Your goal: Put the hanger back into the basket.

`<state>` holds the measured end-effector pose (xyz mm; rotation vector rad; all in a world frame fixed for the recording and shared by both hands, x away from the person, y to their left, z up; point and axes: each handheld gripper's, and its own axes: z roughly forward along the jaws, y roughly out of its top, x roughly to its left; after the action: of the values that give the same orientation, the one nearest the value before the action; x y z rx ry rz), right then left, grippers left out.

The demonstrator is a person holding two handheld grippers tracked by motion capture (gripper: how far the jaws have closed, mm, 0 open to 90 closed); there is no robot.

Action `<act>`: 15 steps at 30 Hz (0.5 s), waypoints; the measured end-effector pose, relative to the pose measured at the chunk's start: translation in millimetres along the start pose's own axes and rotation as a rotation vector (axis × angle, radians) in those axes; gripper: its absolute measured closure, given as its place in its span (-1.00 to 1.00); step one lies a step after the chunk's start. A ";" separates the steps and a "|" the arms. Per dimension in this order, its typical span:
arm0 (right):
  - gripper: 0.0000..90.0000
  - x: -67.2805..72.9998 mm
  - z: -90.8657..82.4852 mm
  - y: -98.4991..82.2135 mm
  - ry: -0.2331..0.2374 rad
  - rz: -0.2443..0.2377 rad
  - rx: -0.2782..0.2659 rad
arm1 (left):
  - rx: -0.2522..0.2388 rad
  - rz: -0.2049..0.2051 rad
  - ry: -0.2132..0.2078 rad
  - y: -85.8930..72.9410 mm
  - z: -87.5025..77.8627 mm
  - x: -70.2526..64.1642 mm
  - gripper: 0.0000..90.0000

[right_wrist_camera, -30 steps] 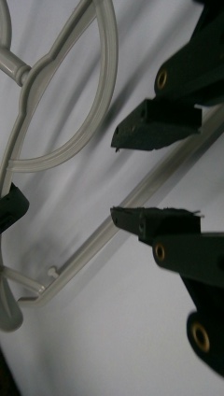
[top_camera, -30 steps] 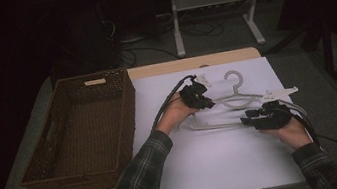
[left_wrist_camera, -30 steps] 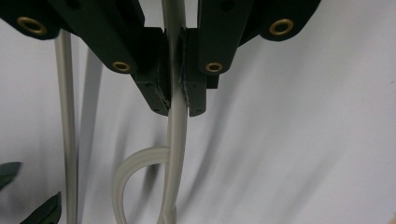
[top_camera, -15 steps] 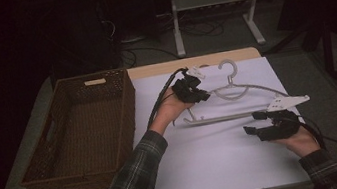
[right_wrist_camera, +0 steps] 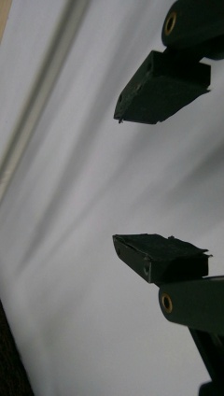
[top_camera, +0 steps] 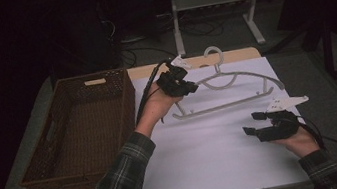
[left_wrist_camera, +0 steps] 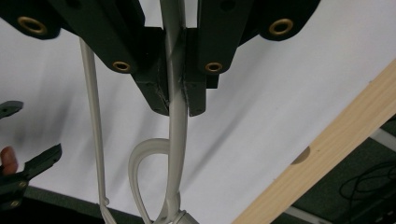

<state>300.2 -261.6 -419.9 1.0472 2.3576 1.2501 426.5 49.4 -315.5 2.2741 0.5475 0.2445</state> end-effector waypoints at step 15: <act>-0.28 -0.5 0.6 0.6 0.006 0.000 -0.005 | -0.045 -0.057 0.045 -14.6 -68.4 6.8 0.85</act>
<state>301.2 -261.3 -419.8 1.0434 2.3576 1.2604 405.0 105.6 -279.3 2.2107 0.6236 0.2767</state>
